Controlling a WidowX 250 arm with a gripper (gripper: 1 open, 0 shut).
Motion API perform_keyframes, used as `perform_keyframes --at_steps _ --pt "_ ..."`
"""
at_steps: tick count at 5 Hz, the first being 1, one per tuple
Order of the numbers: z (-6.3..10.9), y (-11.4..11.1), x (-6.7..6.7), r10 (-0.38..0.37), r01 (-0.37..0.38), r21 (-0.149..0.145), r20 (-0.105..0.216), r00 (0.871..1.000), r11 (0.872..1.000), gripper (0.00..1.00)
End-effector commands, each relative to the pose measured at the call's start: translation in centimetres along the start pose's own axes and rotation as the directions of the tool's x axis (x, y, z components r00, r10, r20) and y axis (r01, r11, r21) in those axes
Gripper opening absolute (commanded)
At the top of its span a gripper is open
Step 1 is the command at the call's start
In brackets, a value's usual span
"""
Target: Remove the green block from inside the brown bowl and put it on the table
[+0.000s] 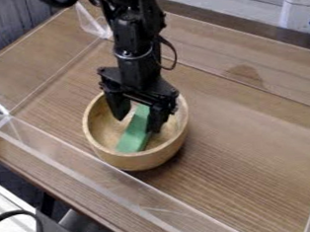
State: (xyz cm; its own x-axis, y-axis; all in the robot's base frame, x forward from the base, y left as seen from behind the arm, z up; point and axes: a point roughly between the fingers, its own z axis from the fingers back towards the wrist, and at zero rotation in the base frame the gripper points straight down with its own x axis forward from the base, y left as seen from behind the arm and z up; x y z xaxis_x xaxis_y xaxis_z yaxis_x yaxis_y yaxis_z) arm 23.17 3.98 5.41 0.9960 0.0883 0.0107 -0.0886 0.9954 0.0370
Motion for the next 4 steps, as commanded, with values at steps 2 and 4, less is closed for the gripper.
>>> perform_keyframes --at_steps 2,4 --pt "0.42 -0.17 0.63 -0.010 0.010 0.004 0.062 0.998 1.000 1.00" --pt "0.03 -0.03 0.29 -0.019 0.019 -0.015 0.056 0.998 1.000 1.00"
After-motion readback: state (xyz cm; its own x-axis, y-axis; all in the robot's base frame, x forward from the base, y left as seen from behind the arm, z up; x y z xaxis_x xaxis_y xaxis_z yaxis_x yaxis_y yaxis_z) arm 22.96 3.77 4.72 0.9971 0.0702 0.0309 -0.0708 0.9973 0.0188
